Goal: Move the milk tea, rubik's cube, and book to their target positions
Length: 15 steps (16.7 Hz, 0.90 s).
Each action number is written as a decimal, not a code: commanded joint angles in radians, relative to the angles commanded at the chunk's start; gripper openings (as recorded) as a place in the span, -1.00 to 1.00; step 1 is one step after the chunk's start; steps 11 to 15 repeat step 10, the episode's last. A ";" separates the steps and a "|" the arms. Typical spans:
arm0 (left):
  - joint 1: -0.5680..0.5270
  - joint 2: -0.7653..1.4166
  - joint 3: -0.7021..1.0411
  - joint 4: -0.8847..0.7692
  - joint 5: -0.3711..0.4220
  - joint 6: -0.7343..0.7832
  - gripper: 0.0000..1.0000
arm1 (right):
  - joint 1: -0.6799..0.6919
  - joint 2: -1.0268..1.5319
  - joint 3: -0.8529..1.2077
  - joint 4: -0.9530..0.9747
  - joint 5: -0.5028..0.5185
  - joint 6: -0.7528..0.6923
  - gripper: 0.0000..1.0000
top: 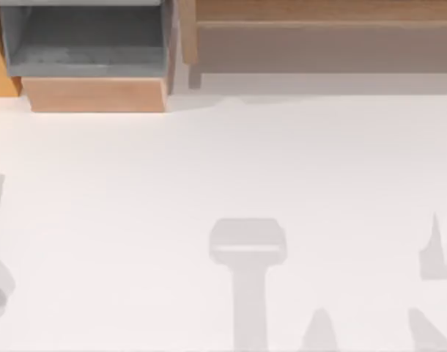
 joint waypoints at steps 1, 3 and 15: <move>0.000 0.000 0.000 0.000 0.000 0.000 0.51 | 0.000 0.000 0.000 0.000 0.000 0.000 1.00; 0.000 0.000 0.000 0.000 0.000 0.000 0.81 | 0.000 0.000 0.000 0.000 0.000 0.000 1.00; 0.000 0.000 0.000 0.000 0.000 0.000 1.00 | 0.000 0.000 0.000 0.000 0.000 0.000 1.00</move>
